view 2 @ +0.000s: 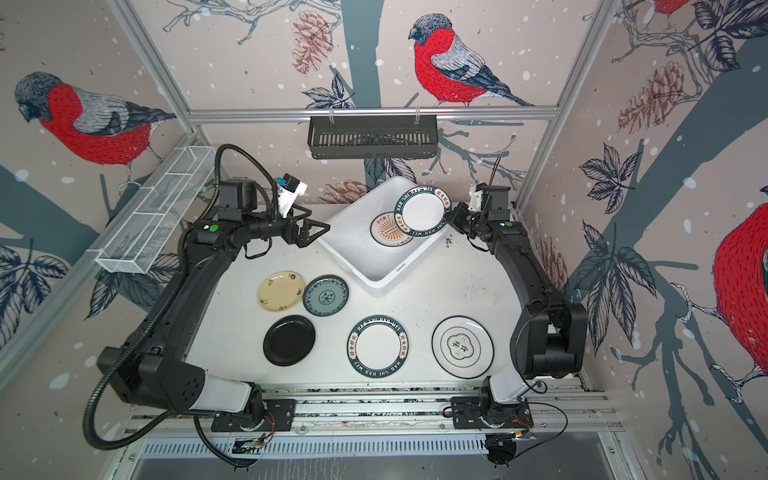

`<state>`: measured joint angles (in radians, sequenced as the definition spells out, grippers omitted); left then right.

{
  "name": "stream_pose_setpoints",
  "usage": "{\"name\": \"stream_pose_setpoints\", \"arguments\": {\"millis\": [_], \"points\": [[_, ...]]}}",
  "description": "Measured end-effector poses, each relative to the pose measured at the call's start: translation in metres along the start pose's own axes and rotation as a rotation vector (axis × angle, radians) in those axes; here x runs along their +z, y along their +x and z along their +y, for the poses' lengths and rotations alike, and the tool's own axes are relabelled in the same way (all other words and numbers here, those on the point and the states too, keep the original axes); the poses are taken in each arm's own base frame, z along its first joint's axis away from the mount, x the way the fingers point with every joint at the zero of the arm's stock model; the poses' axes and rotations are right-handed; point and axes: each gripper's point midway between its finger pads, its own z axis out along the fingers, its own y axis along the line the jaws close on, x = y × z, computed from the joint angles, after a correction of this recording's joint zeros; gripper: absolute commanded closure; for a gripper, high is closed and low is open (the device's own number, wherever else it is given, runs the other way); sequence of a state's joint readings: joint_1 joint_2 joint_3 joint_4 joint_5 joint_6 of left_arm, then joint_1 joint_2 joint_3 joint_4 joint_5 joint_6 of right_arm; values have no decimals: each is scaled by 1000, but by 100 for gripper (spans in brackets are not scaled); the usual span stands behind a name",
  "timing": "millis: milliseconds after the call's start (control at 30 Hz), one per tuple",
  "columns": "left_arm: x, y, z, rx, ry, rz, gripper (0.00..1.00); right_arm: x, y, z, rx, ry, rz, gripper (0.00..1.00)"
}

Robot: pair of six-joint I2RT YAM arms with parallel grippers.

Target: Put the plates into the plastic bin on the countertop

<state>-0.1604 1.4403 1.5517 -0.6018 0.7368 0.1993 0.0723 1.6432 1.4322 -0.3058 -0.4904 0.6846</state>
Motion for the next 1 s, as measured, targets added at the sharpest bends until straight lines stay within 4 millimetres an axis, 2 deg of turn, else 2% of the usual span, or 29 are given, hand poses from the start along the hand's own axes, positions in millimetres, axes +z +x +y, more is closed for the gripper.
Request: {"name": "stream_pose_setpoints", "arguments": {"millis": [333,533,833,1000], "points": [[1,0,0,0,1,0,2,66,1,9,-9,-8,58,99],[1,-3,1,9,0,-9,2,97,9,5,-6,-2,100,99],[0,-3,0,10,0,-11,2,131,8,-5,2,20,135,99],[0,-3,0,11,2,-12,2,143,10,-9,9,33,155,99]]}}
